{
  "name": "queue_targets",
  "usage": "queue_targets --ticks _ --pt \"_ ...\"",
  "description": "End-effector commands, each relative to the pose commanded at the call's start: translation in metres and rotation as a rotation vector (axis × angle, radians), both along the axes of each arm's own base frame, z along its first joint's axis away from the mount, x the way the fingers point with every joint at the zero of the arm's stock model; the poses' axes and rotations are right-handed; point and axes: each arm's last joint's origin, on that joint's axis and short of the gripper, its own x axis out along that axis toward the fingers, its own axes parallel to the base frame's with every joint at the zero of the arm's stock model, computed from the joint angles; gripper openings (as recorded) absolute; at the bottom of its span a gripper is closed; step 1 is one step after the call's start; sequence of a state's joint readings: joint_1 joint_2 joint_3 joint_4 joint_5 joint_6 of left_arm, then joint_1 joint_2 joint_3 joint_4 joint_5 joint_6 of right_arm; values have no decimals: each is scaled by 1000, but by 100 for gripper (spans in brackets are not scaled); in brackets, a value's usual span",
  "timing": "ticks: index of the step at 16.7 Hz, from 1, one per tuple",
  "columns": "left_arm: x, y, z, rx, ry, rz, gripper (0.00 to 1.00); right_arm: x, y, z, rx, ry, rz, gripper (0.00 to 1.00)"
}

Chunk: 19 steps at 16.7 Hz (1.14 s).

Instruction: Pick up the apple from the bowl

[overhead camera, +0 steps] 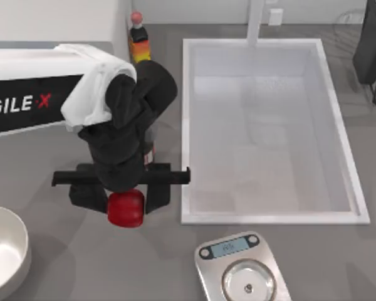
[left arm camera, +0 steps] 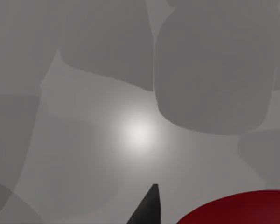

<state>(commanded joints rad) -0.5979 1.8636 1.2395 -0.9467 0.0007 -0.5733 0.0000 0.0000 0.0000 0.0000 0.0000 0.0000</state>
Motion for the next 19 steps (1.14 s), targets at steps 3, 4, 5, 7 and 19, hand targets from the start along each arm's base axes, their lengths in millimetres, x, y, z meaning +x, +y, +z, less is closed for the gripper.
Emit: queue_targets --ticks 3,4,5,7,19 --pt "0 0 0 0 0 0 23 0 0 0 0 0 0 100" --pt "0 0 0 0 0 0 30 0 0 0 0 0 0 100" --pt "0 0 0 0 0 0 38 0 0 0 0 0 0 100" --pt "0 0 0 0 0 0 53 0 0 0 0 0 0 100" --pt "0 0 0 0 0 0 100 0 0 0 0 0 0 100"
